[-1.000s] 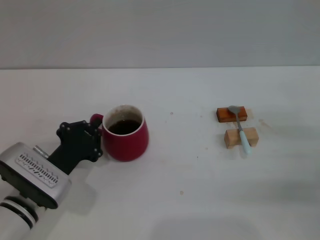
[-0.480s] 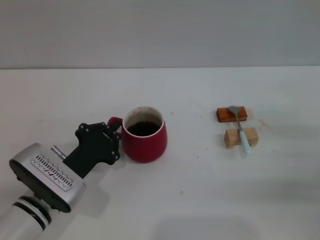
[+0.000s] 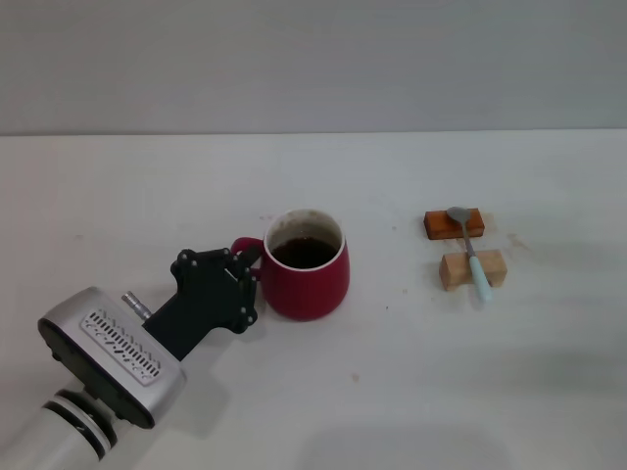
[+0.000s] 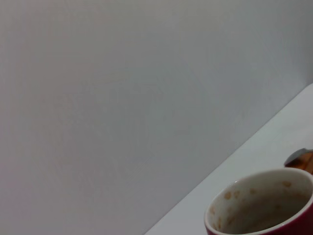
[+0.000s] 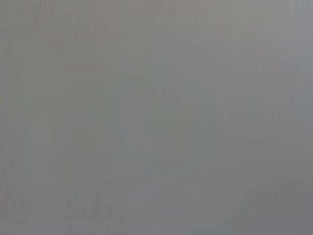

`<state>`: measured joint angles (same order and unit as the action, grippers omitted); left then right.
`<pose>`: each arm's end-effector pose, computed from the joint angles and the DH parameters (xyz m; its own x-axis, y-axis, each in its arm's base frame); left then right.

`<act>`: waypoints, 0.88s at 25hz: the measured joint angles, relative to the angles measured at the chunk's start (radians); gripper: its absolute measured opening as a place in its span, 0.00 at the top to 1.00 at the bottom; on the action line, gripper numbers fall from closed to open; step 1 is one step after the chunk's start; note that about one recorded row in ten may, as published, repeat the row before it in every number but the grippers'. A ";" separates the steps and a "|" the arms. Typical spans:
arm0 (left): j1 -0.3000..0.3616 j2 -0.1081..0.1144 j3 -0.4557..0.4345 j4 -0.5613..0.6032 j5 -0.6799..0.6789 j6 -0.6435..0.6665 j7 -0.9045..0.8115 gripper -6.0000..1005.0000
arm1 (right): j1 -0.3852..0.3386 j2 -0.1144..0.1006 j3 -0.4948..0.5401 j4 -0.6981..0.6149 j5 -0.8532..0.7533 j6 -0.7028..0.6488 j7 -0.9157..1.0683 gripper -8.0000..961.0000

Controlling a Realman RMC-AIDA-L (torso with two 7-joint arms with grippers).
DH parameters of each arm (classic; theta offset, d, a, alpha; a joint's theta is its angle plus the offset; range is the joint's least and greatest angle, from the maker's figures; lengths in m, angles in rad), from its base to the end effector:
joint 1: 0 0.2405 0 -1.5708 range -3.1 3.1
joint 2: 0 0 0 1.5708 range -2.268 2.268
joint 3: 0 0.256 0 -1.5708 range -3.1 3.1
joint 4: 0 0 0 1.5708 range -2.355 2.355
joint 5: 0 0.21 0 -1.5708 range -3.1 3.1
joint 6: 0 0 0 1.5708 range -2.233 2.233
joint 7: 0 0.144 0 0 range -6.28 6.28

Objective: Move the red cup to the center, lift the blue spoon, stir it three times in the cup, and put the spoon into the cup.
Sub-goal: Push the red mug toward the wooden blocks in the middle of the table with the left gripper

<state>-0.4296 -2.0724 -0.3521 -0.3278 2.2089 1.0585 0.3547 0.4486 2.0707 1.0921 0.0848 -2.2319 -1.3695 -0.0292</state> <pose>-0.2832 0.2949 -0.1009 0.9419 -0.1652 0.2926 0.1677 -0.5237 -0.8353 0.3430 0.3270 0.0509 0.7922 0.2485 -0.5574 -0.6019 0.1674 -0.7808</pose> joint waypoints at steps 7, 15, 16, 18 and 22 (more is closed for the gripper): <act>-0.001 -0.001 0.024 -0.020 0.000 0.000 0.000 0.99 | 0.002 -0.002 0.000 0.001 0.000 0.002 0.000 0.25; -0.001 -0.002 0.050 -0.034 0.000 -0.002 -0.001 0.99 | 0.004 -0.001 0.000 0.002 0.000 0.003 0.000 0.25; -0.001 -0.002 0.054 -0.036 0.000 -0.002 -0.001 0.99 | 0.006 -0.001 0.000 0.001 0.000 0.003 0.000 0.25; -0.001 -0.002 0.059 -0.042 0.000 -0.002 -0.001 0.99 | 0.006 -0.001 0.000 0.000 0.000 0.003 0.000 0.25; 0.001 -0.002 0.068 -0.047 0.000 -0.002 -0.001 0.99 | 0.007 0.000 0.000 -0.002 0.000 0.003 0.000 0.25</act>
<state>-0.4289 -2.0739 -0.2837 -0.3751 2.2090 1.0567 0.3542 0.4558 2.0710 1.0922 0.0827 -2.2318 -1.3666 -0.0291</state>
